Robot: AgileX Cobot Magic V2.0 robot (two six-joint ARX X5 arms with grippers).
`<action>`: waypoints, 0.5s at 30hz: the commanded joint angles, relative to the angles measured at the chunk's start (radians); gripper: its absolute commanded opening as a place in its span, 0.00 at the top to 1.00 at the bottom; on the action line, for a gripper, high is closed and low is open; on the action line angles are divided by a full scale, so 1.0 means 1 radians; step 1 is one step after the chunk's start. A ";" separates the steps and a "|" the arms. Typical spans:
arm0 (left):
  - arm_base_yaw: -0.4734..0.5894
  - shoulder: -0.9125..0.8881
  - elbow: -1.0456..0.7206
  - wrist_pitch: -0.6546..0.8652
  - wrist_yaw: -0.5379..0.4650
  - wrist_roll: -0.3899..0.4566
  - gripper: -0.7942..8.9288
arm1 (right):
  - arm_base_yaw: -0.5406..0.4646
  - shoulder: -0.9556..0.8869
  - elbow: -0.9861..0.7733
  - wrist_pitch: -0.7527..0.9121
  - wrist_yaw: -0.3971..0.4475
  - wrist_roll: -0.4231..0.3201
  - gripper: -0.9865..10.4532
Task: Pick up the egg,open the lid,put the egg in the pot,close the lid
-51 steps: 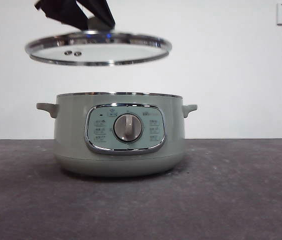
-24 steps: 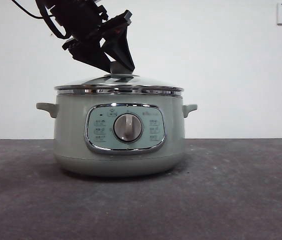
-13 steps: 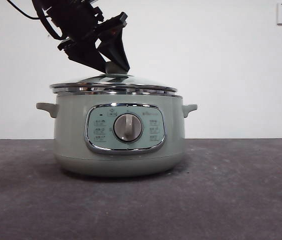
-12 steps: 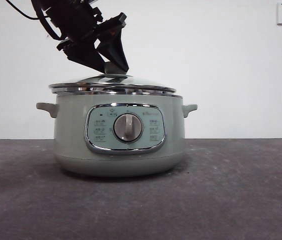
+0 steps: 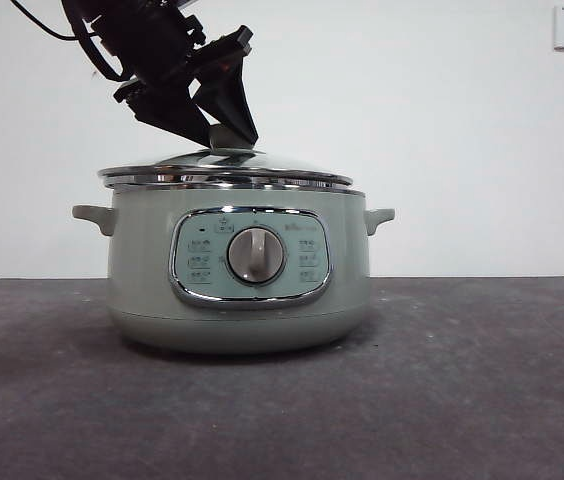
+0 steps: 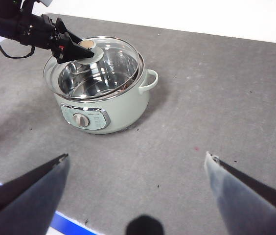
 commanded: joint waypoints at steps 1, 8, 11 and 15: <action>-0.004 0.014 0.004 0.048 0.021 0.004 0.93 | 0.000 -0.008 -0.007 -0.023 0.000 0.015 0.50; -0.012 0.055 0.004 0.050 0.021 -0.016 0.93 | 0.000 -0.008 -0.007 -0.023 0.000 0.018 0.50; -0.013 0.055 0.004 0.051 0.021 -0.015 0.93 | -0.001 -0.008 -0.008 -0.023 0.001 0.018 0.50; -0.013 0.055 0.004 0.043 0.020 -0.016 0.93 | 0.000 -0.008 -0.008 -0.023 0.001 0.017 0.50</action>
